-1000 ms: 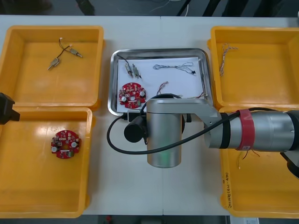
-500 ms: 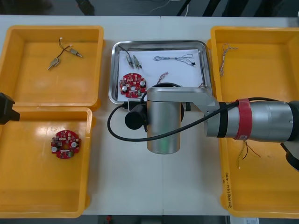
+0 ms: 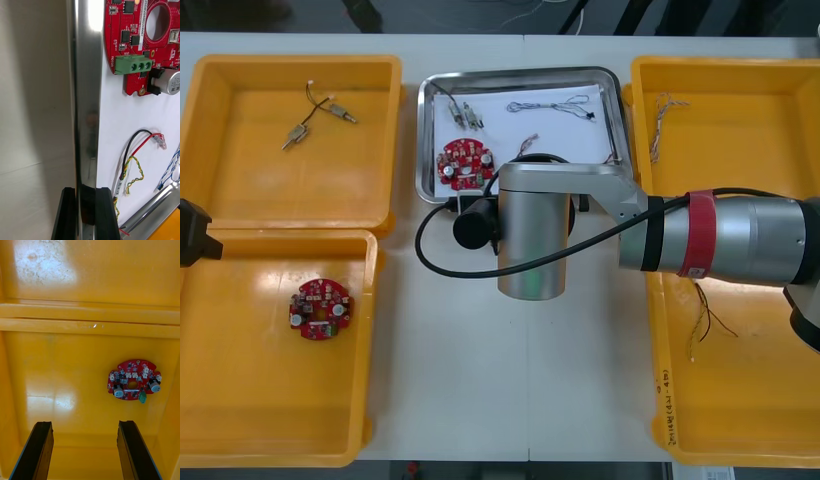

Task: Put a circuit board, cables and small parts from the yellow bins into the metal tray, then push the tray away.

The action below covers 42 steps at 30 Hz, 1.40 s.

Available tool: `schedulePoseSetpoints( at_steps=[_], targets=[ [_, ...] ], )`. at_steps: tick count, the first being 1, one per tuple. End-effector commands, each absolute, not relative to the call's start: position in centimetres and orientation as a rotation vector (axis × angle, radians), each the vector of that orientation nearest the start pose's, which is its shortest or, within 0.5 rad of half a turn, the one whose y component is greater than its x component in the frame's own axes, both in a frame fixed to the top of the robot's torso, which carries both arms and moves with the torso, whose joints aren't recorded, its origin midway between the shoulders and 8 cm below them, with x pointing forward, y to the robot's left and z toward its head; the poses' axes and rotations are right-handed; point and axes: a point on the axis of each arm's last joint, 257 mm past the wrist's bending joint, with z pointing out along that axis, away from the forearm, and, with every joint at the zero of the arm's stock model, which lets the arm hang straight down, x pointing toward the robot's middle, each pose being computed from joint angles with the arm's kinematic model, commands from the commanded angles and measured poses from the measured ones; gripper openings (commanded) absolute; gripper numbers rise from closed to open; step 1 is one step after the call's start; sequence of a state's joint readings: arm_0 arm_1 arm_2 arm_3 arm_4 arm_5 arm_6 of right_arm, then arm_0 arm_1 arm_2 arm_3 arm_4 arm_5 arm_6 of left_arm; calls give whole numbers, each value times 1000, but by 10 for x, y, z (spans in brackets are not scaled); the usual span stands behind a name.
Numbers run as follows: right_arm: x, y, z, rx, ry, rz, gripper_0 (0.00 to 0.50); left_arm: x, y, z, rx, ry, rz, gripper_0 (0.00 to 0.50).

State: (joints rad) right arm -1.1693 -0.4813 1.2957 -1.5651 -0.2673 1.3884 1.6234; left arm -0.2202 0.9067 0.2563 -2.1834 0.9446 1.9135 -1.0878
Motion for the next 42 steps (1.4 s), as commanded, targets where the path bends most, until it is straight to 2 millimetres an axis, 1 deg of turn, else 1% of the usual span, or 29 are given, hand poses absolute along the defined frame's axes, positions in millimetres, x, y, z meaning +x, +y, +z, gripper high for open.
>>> schedulePoseSetpoints(
  at_steps=[1,10,19,22,25,28,34,42],
  targets=[
    [576,-41,-173,-1642,1596,-1025,0,373,379,-132,-39,2668,71,500],
    [591,-40,-160,-1615,1577,-1037,0,373,379,-132,-39,2668,71,500],
    [605,-35,-152,-1593,1567,-1037,0,373,379,-132,-39,2668,71,500],
    [612,-37,-149,-1583,1565,-1042,0,373,379,-132,-39,2668,71,500],
    [617,-36,-141,-1566,1561,-1039,0,373,379,-132,-39,2668,71,500],
    [619,-31,-139,-1555,1564,-1017,0,373,379,-132,-39,2668,71,500],
    [622,-28,-136,-1544,1575,-985,0,373,379,-132,-39,2668,71,500],
    [623,-30,-137,-1538,1582,-982,0,373,379,-132,-39,2668,71,500]
  ],
)
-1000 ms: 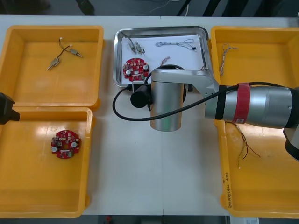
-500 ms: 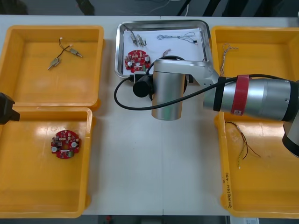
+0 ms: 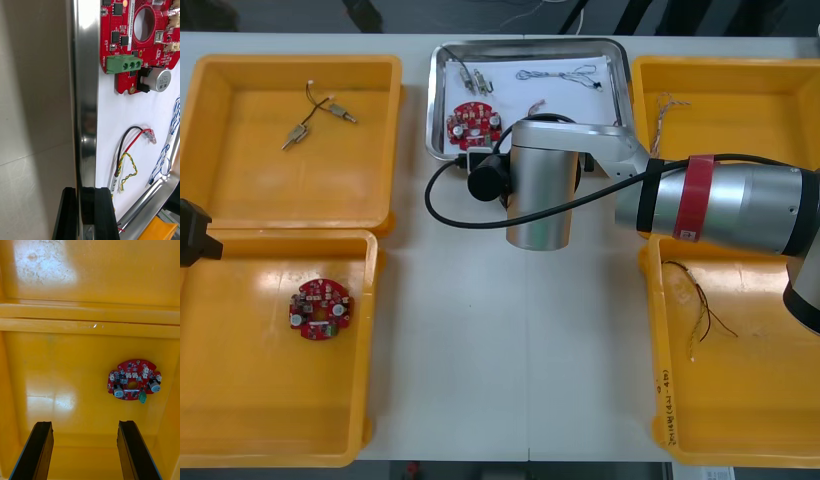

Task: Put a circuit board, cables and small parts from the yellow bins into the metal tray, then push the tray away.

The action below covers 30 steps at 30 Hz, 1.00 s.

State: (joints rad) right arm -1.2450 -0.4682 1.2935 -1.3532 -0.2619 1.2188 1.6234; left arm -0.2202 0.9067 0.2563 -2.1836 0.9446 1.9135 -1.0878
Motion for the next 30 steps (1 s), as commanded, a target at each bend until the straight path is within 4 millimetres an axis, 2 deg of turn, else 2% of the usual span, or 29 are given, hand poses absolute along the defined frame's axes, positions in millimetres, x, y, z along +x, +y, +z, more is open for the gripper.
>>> schedulePoseSetpoints(
  at_steps=[1,2,3,4,6,7,8,9,14,19,25,30],
  targets=[
    [622,-28,-137,-1538,1580,-980,44,373,379,-132,-39,2668,71,500],
    [622,-28,-137,-1538,1580,-980,140,373,379,-132,-39,2668,71,500],
    [622,-28,-137,-1538,1580,-980,200,373,379,-132,-39,2668,71,500],
    [623,-30,-137,-1536,1584,-980,287,373,379,-132,-39,2668,71,500],
    [623,-28,-136,-1531,1584,-975,394,373,379,-132,-39,2668,71,500],
    [622,-28,-136,-1532,1585,-974,426,373,379,-132,-39,2668,71,500],
    [622,-28,-136,-1530,1586,-973,486,373,379,-132,-39,2668,71,500],
    [623,-28,-136,-1527,1588,-971,500,373,379,-132,-39,2668,71,500],
    [622,-28,-135,-1522,1595,-964,500,373,379,-132,-39,2668,71,500],
    [613,-21,-136,-1517,1654,-891,500,373,379,-132,-39,2668,71,500],
    [589,-20,-130,-1518,1713,-891,500,373,379,-132,-39,2668,71,500],
    [557,-21,-126,-1532,1753,-909,500,373,379,-132,-39,2668,71,500]
  ],
)
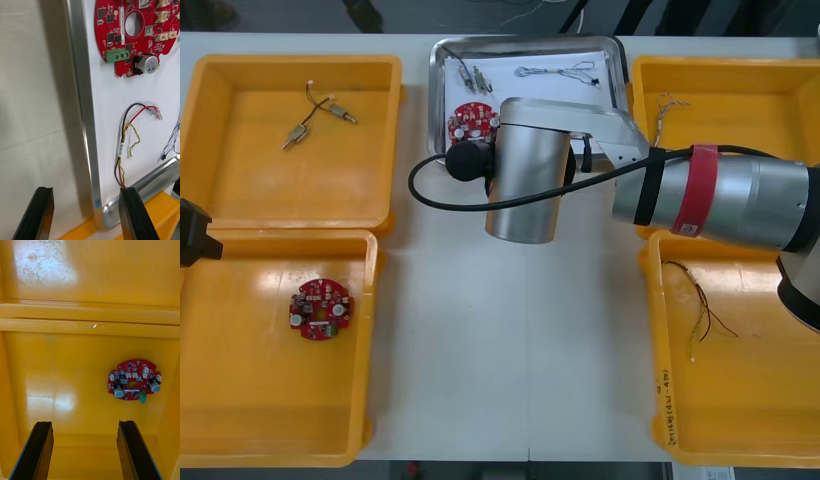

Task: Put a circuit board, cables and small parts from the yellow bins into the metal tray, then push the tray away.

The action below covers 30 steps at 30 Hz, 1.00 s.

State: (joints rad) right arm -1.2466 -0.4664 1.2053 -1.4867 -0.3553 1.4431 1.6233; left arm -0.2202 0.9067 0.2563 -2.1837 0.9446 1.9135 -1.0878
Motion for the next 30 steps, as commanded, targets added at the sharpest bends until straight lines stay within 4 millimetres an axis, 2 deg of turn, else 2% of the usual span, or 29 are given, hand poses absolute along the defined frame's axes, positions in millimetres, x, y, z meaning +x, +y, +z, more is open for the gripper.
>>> schedulePoseSetpoints(
  at_steps=[1,7,16,20,24,27,30],
  targets=[
    [553,-21,-127,-1534,1761,-908,500,373,379,-132,-39,2668,71,500],
    [516,-23,-122,-1526,1813,-868,500,373,379,-132,-39,2668,71,500],
    [464,-46,-113,-1390,1996,-670,500,373,379,-132,-39,2668,71,500],
    [458,-44,-95,-1300,2012,-526,500,373,379,-132,-39,2668,71,500],
    [456,-52,-83,-1207,2055,-400,500,373,379,-132,-39,2668,71,500],
    [456,-64,-74,-1114,2098,-290,500,373,379,-132,-39,2668,71,500],
    [458,-88,-69,-1002,2148,-203,500,373,379,-132,-39,2668,71,500]
  ],
)
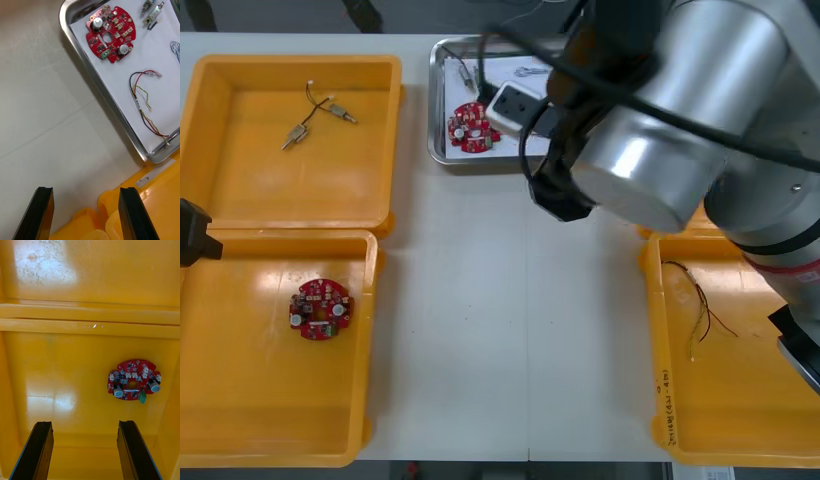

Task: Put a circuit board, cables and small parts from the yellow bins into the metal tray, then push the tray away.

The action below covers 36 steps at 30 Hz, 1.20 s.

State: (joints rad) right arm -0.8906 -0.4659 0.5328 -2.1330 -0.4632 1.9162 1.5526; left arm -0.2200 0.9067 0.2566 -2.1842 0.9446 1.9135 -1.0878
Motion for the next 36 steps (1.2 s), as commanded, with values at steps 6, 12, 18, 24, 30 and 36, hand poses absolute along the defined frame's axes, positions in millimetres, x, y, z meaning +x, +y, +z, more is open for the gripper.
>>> schedulePoseSetpoints(
  at_steps=[6,12,18,24,30,36],
  targets=[
    [457,-144,-69,-779,2222,-117,500,373,379,-132,-39,2668,71,500],
    [451,-197,-75,-569,2297,-79,500,373,379,-132,-39,2668,71,500],
    [437,-244,-83,-315,2370,-22,500,373,379,-132,-39,2668,71,500],
    [424,-293,-93,-195,2416,-58,500,373,379,-132,-39,2668,71,500],
    [403,-340,-98,-73,2454,-46,500,373,379,-132,-39,2668,71,500],
    [389,-370,-109,5,2481,-87,500,373,379,-132,-39,2668,71,500]
  ],
)
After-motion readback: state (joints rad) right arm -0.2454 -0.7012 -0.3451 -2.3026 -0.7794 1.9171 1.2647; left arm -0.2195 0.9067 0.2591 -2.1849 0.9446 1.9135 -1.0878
